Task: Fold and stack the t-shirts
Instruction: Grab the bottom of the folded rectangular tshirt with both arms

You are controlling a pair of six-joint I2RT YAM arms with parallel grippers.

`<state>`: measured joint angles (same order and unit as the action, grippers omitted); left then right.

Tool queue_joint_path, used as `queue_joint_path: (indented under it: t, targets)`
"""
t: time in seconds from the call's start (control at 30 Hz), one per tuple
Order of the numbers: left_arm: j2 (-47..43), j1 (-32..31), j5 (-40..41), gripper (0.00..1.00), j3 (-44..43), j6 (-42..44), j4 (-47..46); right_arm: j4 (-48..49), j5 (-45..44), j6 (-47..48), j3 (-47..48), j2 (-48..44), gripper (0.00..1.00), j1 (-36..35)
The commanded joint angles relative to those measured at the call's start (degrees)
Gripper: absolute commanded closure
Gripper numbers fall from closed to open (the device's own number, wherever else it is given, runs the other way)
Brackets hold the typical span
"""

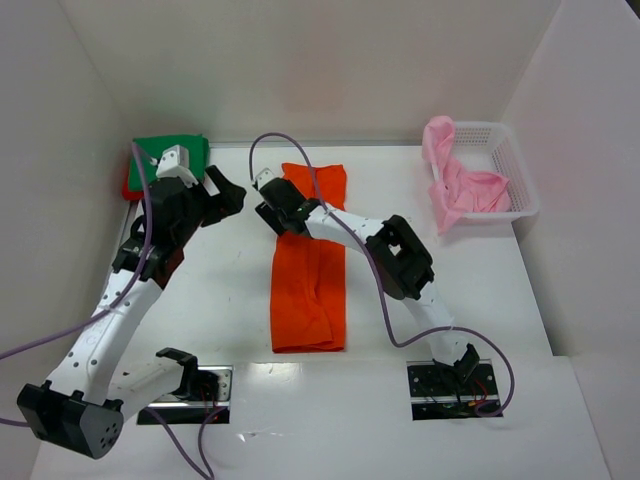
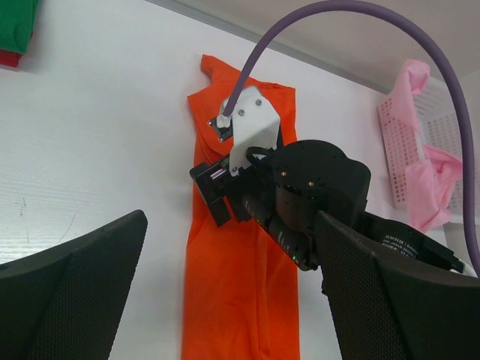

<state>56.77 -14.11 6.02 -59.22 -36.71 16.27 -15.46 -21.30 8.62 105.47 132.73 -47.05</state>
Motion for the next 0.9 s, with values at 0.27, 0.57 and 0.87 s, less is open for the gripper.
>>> queue_joint_path:
  t: [0.27,0.57,0.87]
  targets:
    - [1.2,0.9,-1.7,0.00,0.2,-0.6,-1.9,0.0,-1.5,-4.0,4.4,2.2,0.39,3.9]
    - [1.8,1.5,-2.2,0.00,-0.3,-1.1,-1.9,-1.1,-0.1,-4.7,6.9,2.9,0.75,4.4]
    - [5.4,1.5,-6.2,0.00,0.2,-1.1,-4.9,3.2,4.0,-18.7,-0.9,-5.8,0.88,10.5]
